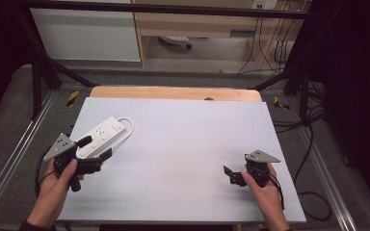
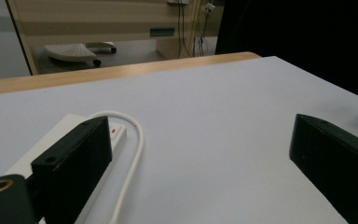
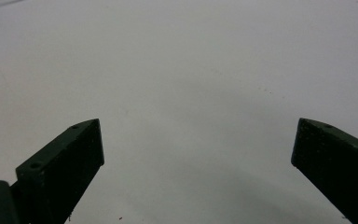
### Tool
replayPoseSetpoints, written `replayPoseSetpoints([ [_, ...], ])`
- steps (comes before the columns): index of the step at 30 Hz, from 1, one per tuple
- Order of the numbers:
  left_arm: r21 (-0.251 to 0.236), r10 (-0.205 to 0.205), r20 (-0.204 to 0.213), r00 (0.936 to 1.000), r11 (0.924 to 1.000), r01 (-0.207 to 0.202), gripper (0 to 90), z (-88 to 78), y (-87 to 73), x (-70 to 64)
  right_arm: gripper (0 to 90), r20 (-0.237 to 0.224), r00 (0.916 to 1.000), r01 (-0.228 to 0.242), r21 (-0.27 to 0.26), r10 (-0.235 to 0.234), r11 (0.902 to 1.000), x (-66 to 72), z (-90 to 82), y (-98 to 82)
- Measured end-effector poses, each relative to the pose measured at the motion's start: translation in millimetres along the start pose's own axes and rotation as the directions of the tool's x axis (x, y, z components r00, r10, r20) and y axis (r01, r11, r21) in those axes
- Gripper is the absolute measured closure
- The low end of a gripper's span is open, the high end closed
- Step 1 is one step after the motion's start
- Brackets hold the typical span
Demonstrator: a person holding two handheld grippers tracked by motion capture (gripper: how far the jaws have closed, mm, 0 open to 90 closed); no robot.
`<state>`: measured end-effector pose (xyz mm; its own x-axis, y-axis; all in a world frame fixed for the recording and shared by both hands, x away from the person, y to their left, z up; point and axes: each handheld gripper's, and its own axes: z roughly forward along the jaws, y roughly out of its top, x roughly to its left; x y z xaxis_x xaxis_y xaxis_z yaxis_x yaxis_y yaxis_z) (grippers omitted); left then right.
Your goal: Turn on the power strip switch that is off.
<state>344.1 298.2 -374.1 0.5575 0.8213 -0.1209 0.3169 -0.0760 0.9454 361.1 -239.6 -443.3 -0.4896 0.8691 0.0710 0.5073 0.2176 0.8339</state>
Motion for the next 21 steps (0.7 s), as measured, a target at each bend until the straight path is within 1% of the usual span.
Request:
replayPoseSetpoints([
  [3, 0.01, -0.011, 0.001, 0.9999, 0.9999, 0.011, 5.9, -1.9, -8.7, -1.1, 2.8, 0.0, 1.0, 0.0, 0.0, 0.0, 1.0, 0.0, 0.0, 0.0],
  [5, 0.026, -0.012, 0.006, 0.9999, 0.9996, 0.012, 5.9, -1.5, -15.6, -2.3, 2.8, 0.0, 1.0, 0.002, 0.0, -0.002, 1.0, -0.2, 0.0, -0.1],
  [7, 0.042, -0.022, 0.011, 0.9997, 0.9989, 0.021, 6.1, 0.0, -23.8, -4.4, 2.8, 0.001, 1.0, 0.002, 0.002, -0.002, 1.0, -0.4, 0.0, -0.1],
  [11, 0.071, -0.015, 0.023, 0.9996, 0.9974, 0.013, 6.1, 3.0, -32.7, -8.6, 2.8, 0.002, 1.0, 0.002, 0.003, -0.002, 1.0, -0.4, 0.1, -0.1],
  [12, 0.076, -0.006, 0.019, 0.9998, 0.9971, 0.005, 6.1, 3.2, -33.7, -9.4, 2.8, 0.002, 1.0, 0.002, 0.003, -0.002, 1.0, -0.3, 0.1, -0.1],
  [14, 0.089, 0.004, 0.028, 0.9996, 0.996, -0.006, 6.2, 4.7, -35.8, -11.8, 2.8, 0.002, 1.0, 0.002, 0.003, -0.002, 1.0, -0.3, 0.1, -0.2],
  [16, 0.1, -0.003, 0.041, 0.9991, 0.9949, -0.002, 6.2, 7.3, -39.0, -14.6, 2.8, 0.003, 1.0, 0.002, 0.004, -0.002, 1.0, -0.4, 0.1, -0.3],
  [21, 0.147, 0.006, 0.063, 0.998, 0.9891, -0.015, 7.0, 14.3, -48.1, -23.6, 2.8, 0.003, 1.0, 0.008, 0.008, -0.008, 0.9999, -0.6, 0.5, -0.6],
])
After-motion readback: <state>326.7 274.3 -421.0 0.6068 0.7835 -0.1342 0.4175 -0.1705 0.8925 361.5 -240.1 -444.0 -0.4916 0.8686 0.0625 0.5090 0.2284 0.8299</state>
